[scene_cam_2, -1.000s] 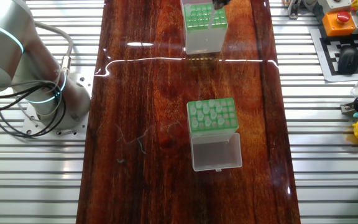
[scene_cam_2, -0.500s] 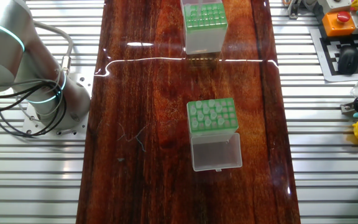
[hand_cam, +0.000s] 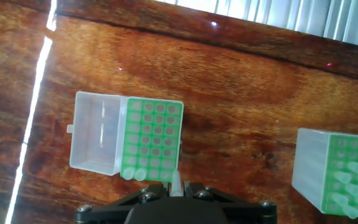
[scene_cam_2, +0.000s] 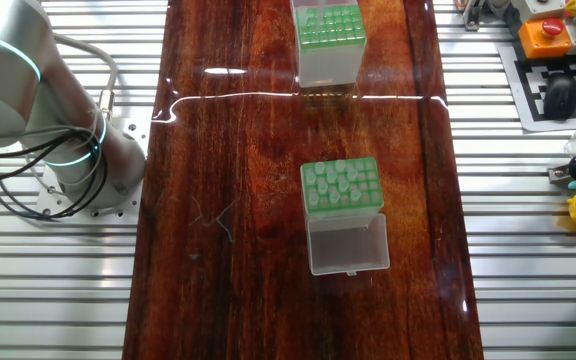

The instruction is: Transfer all large pipette tips from one holder to another

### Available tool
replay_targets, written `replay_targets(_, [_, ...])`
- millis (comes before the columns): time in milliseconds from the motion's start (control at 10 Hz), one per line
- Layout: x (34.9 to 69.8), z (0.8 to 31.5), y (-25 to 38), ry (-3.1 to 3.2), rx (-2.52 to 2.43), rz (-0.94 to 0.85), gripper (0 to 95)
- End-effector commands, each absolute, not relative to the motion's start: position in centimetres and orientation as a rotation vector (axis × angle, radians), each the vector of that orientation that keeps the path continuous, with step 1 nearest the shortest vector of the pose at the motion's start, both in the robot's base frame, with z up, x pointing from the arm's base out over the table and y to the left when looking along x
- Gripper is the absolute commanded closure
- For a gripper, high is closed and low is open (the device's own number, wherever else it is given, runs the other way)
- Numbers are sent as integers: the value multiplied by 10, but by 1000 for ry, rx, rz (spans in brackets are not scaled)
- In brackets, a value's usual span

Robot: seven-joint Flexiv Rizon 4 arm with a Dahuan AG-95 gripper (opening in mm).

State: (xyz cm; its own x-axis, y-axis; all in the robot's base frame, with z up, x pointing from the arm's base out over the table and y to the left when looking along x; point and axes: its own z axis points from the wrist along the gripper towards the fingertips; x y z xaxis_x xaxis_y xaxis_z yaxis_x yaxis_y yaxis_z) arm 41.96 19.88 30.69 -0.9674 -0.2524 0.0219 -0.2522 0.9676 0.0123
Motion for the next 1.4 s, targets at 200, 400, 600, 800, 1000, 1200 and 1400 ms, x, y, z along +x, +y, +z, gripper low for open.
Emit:
replay_targets(200, [409, 302, 214, -3089, 447, -65, 950])
replay_targets(400, [403, 297, 217, -3094, 448, -58, 950])
replay_targets(600, [398, 292, 218, -3102, 449, -53, 950])
replay_targets(800, [396, 291, 218, -3105, 453, -51, 950])
replay_targets(1000, [397, 289, 219, -3107, 450, -51, 950])
replay_targets(1200, [398, 288, 220, -3107, 447, -49, 950])
replay_targets(1400, [398, 288, 221, -3107, 446, -47, 950])
